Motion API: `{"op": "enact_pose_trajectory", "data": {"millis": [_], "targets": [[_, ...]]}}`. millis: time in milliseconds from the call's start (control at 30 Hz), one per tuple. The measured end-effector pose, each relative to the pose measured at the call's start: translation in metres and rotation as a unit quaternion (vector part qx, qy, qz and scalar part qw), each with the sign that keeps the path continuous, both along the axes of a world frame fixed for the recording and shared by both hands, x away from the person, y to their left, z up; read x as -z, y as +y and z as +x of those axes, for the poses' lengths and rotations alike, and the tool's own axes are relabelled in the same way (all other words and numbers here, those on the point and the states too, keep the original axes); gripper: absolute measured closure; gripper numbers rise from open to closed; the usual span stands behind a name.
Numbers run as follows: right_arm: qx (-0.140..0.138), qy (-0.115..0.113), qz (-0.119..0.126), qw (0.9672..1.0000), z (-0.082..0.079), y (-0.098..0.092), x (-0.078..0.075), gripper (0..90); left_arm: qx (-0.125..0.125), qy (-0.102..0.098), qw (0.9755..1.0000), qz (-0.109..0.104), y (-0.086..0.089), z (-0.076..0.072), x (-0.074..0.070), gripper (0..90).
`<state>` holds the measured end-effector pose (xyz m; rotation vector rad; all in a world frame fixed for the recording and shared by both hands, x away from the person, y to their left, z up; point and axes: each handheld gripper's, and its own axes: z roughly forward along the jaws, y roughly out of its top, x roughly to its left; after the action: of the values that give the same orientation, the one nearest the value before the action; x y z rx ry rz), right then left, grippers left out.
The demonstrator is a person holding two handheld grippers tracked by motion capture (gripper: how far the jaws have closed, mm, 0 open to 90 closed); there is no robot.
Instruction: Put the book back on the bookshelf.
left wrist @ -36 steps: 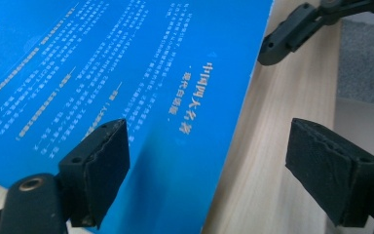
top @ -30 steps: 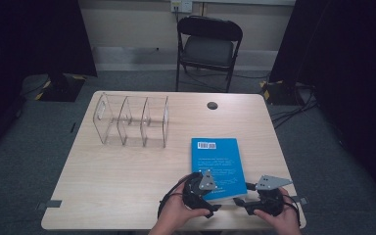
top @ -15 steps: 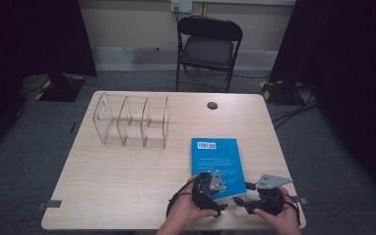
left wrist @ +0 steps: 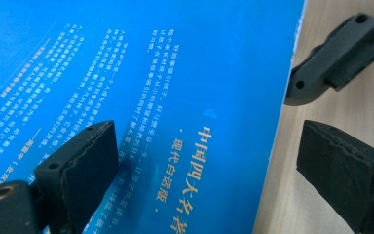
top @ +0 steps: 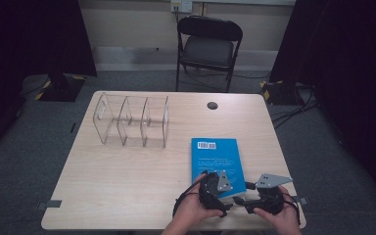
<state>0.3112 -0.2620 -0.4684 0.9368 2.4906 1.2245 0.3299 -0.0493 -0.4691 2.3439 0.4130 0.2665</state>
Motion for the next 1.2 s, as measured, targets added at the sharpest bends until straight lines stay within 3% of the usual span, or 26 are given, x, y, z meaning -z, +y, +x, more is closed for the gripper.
{"op": "enact_pose_trajectory", "data": {"millis": [33, 67, 133, 200, 367, 433, 467, 600, 633, 667, 700, 1033, 1067, 1200], "targets": [[0.000, 0.001, 0.000, 1.0000, 0.000, 0.000, 0.000, 32.3, 0.000, -0.002, 1.0000, -0.002, -0.001, 0.000, 0.000, 7.6], [-0.001, 0.001, -0.003, 1.0000, 0.000, 0.000, 0.000, 32.3, 0.005, 0.003, 0.9999, 0.015, 0.000, 0.001, -0.002, 7.5], [0.002, 0.002, 0.001, 1.0000, 0.000, 0.000, 0.000, 32.5, 0.004, 0.003, 0.9998, 0.017, -0.001, 0.001, -0.003, 7.5], [0.002, 0.005, 0.003, 1.0000, 0.000, 0.000, 0.000, 32.5, 0.004, -0.002, 1.0000, 0.002, -0.003, 0.001, 0.001, 6.5], [0.003, 0.006, 0.004, 1.0000, 0.000, 0.000, -0.001, 32.6, -0.006, -0.009, 0.9998, 0.019, -0.008, 0.000, 0.001, 3.7], [0.005, 0.005, 0.004, 1.0000, 0.000, 0.000, -0.001, 32.7, -0.007, -0.016, 0.9998, 0.001, -0.011, 0.000, 0.005, 1.7], [0.004, 0.005, 0.004, 1.0000, 0.000, 0.000, -0.001, 32.7, -0.003, -0.021, 0.9997, 0.012, -0.011, 0.001, 0.004, 1.8], [0.004, 0.004, 0.004, 1.0000, 0.001, 0.001, -0.001, 32.7, -0.002, -0.035, 0.9993, 0.014, -0.009, 0.003, 0.004, 6.8], [0.003, 0.005, 0.006, 1.0000, 0.001, 0.000, -0.001, 32.7, -0.002, -0.037, 0.9990, 0.026, -0.008, 0.003, 0.003, 8.5], [0.003, 0.005, 0.006, 1.0000, 0.001, 0.000, -0.001, 32.7, -0.002, -0.037, 0.9990, 0.026, -0.008, 0.003, 0.003, 8.9], [0.005, 0.006, 0.007, 0.9999, 0.000, 0.000, -0.001, 32.7, -0.007, -0.042, 0.9990, 0.012, -0.009, 0.003, 0.005, 9.2], [0.005, 0.001, 0.004, 1.0000, 0.000, 0.002, -0.002, 32.9, -0.020, -0.045, 0.9984, 0.025, -0.008, 0.004, 0.005, 8.8], [0.006, 0.001, 0.003, 1.0000, 0.000, 0.002, -0.002, 32.9, -0.020, -0.048, 0.9985, 0.016, -0.008, 0.005, 0.006, 8.8], [0.005, 0.001, 0.003, 1.0000, 0.000, 0.002, -0.002, 32.9, -0.021, -0.044, 0.9986, 0.017, -0.007, 0.005, 0.005, 9.6]]}}
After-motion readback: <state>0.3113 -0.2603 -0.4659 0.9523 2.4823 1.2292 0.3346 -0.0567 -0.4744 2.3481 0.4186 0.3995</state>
